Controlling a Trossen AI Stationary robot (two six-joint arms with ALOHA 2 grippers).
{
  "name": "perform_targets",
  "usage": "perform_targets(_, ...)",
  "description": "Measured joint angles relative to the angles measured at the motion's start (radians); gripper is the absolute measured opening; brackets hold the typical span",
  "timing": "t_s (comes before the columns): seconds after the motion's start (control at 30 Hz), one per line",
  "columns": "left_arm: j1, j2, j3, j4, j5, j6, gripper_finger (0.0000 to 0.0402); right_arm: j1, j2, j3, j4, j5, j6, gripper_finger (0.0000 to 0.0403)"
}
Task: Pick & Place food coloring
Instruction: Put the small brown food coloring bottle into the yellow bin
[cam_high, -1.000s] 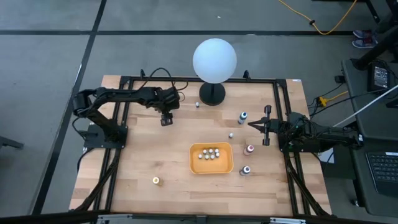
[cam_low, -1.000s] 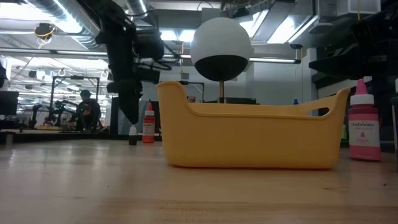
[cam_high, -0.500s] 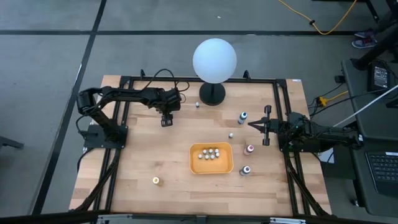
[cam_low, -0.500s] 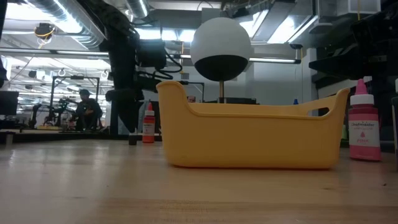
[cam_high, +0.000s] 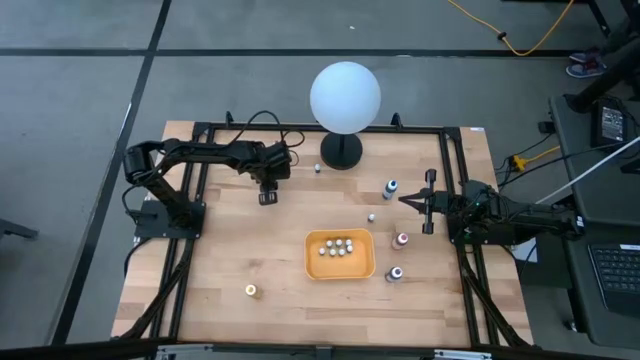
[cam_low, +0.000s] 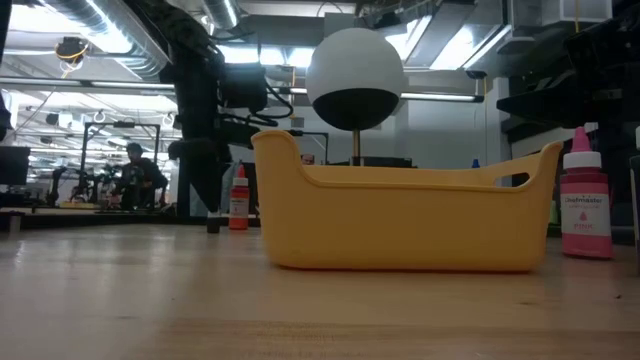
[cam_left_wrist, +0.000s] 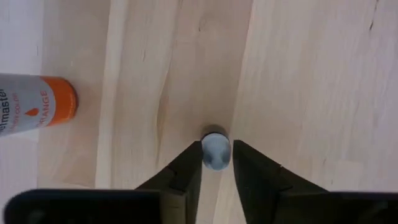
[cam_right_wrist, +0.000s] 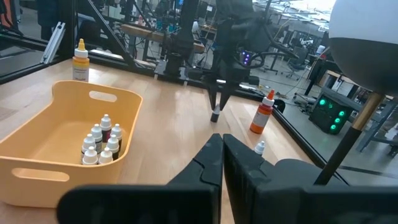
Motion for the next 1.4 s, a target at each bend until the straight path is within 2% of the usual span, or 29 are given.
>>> perform_targets(0.17,0.000,0.000,0.000,-0.001,0.000,-0.002,0.0060,0.000,0.000,0.000,0.000,0.000,0.000,0.0016)
perform_targets(0.33,-0.014,0.000,0.000,-0.001,-0.004,-0.026,0.0055,0.000,0.000,0.000,0.000,0.000,0.000,0.0016)
perform_targets(0.6,-0.134,-0.045,0.022,-0.039,-0.001,-0.128,0.0057,0.000,0.000,0.000,0.000,0.000,0.000,0.0016)
perform_targets(0.8,-0.282,-0.096,0.158,-0.129,-0.005,-0.231,0.0057,0.000,0.000,0.000,0.000,0.000,0.000,0.0017)
perform_targets(1.0,-0.436,-0.093,0.345,-0.244,-0.126,-0.303,0.0057,0.000,0.000,0.000,0.000,0.000,0.000,0.0017)
perform_targets(1.1,-0.487,-0.090,0.409,-0.252,-0.136,-0.337,0.0057,0.000,0.000,0.000,0.000,0.000,0.000,0.0017)
perform_targets(1.4,-0.588,0.039,0.541,-0.254,-0.126,-0.376,0.0057,0.000,0.000,0.000,0.000,0.000,0.000,0.0017)
